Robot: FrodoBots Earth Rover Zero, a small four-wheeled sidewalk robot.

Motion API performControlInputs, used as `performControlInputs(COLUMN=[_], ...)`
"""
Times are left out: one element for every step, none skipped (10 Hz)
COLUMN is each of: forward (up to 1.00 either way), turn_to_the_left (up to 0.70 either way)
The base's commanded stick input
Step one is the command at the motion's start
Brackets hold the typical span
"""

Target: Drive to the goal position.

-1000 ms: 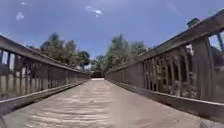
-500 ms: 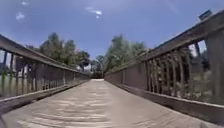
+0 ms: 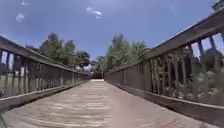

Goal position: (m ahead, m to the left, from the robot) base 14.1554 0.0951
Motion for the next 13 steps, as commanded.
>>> performControlInputs(forward=[0.45,0.45,0.45,0.45,0.45,0.45,0.45,0.45,0.45,0.45,0.45,0.45,0.45], turn_to_the_left=[0.00,0.00,0.00,0.00,0.00,0.00,0.00,0.00,0.00,0.00,0.00,0.00,0.00])
